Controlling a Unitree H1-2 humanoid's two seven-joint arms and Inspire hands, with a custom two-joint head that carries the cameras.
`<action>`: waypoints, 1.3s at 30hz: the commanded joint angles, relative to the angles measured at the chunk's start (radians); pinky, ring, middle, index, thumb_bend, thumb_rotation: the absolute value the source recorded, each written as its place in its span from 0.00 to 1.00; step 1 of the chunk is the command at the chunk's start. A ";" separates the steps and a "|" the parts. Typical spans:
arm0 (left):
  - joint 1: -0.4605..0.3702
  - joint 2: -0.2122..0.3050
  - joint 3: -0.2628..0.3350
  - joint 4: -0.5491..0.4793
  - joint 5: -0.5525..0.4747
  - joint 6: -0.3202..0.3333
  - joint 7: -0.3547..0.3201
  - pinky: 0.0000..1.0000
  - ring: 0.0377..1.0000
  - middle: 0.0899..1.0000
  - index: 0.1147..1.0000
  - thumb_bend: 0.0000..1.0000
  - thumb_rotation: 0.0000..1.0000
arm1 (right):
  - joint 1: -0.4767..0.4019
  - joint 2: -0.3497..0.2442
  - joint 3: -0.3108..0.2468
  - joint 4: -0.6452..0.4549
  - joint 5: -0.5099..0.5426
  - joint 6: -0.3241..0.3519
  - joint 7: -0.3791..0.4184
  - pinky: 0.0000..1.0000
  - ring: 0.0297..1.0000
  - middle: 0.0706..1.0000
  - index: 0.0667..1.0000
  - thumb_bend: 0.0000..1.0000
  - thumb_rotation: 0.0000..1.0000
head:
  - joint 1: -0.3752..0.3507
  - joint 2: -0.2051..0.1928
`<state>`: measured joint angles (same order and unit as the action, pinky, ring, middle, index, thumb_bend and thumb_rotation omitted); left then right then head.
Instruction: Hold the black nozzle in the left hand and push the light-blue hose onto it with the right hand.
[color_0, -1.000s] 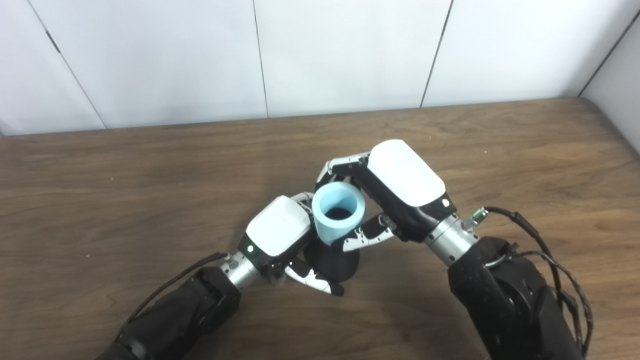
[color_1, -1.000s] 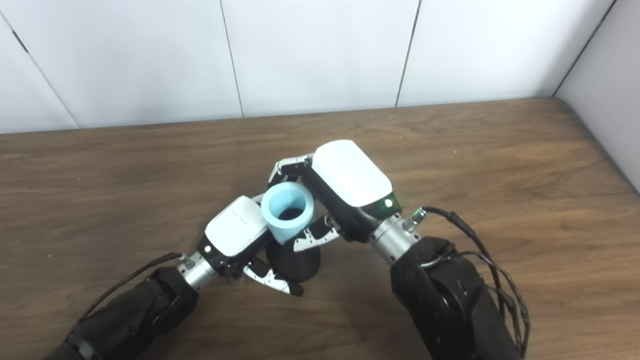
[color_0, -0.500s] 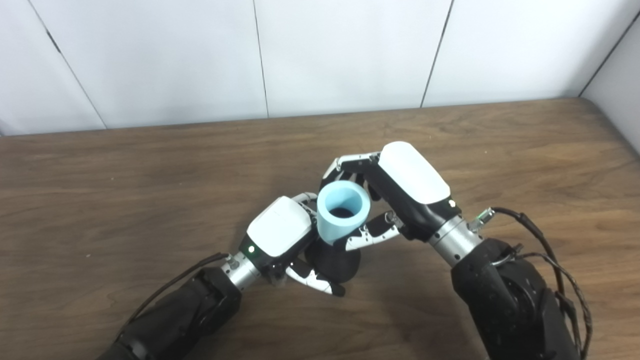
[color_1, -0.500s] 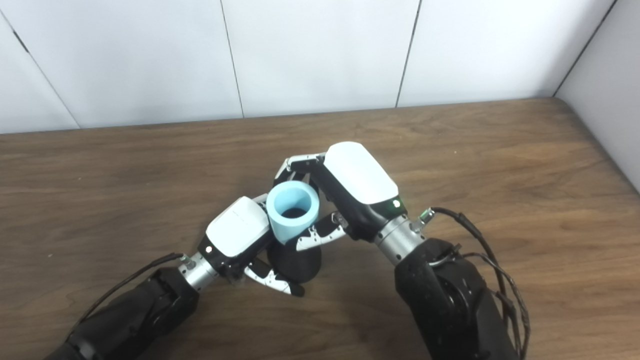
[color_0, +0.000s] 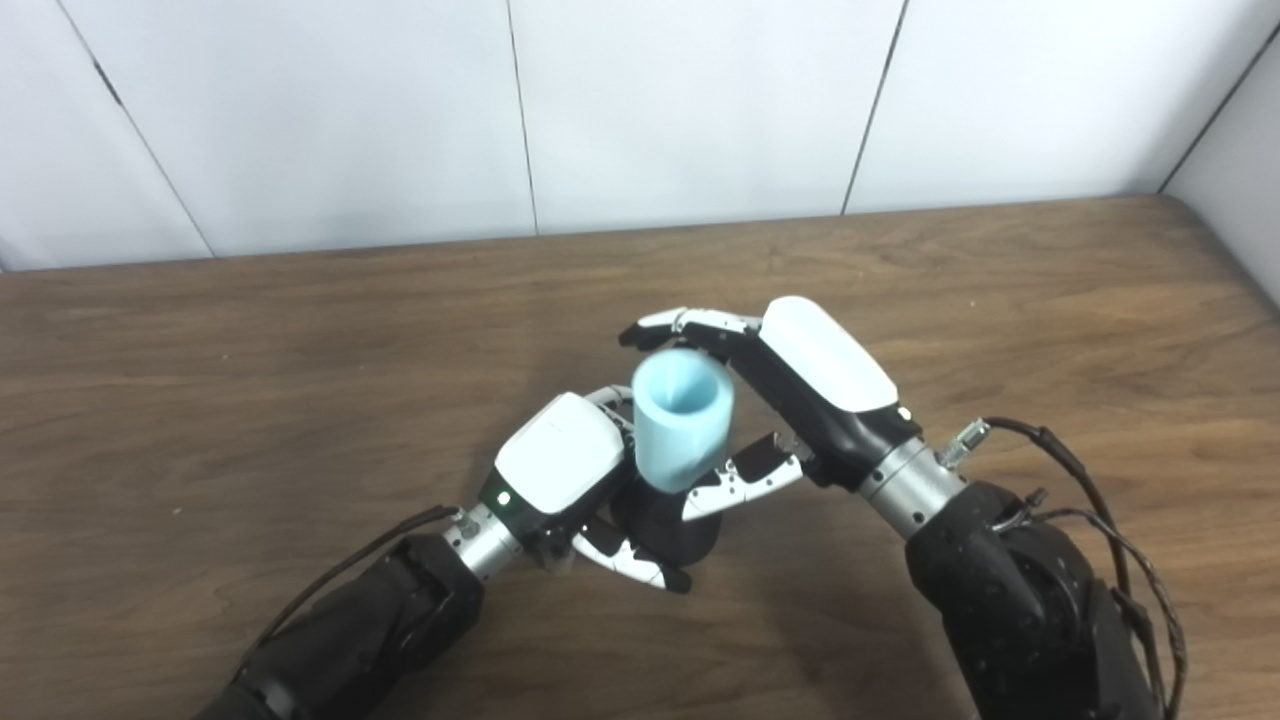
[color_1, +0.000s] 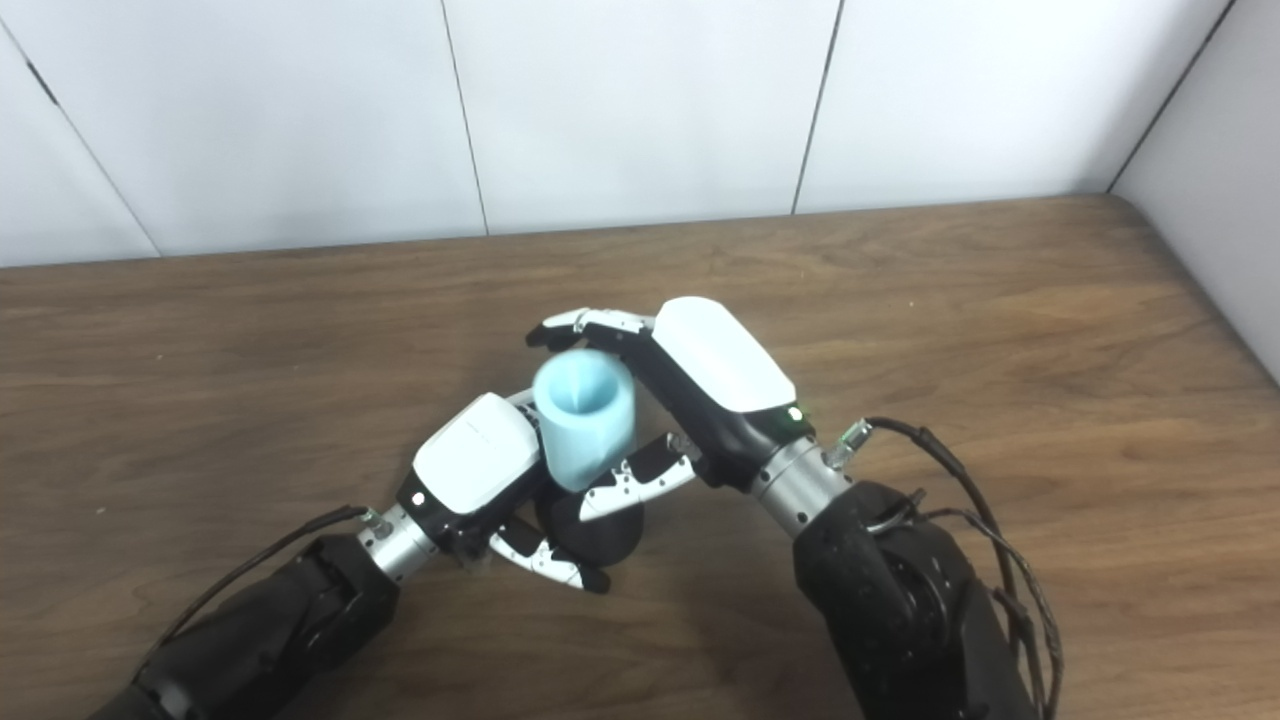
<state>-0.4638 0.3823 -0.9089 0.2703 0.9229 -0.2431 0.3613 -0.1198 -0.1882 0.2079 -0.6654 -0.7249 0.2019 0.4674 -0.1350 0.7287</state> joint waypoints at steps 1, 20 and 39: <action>0.152 -0.008 -0.140 0.090 0.121 -0.016 -0.197 0.77 0.46 0.39 0.46 0.51 0.00 | -0.035 0.008 -0.015 -0.053 0.029 0.002 -0.008 0.62 0.76 0.80 0.81 1.00 0.36 | -0.001 0.001; 0.153 -0.012 -0.141 0.096 0.126 -0.008 -0.189 0.76 0.44 0.38 0.46 0.51 0.00 | -0.033 -0.007 -0.080 -0.061 0.235 0.076 -0.008 0.96 1.00 1.00 1.00 1.00 0.60 | -0.002 0.000; 0.150 -0.026 -0.138 0.125 0.120 -0.015 -0.165 0.75 0.43 0.38 0.46 0.52 0.00 | 0.100 -0.179 -0.166 -0.117 0.136 -0.345 -0.150 0.99 1.00 0.98 0.97 0.88 1.00 | -0.002 -0.006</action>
<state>-0.4640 0.3754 -0.9135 0.2758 0.9230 -0.2426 0.3582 0.0051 -0.3569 0.0441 -0.7207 -0.5665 -0.0997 0.3150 -0.1365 0.7225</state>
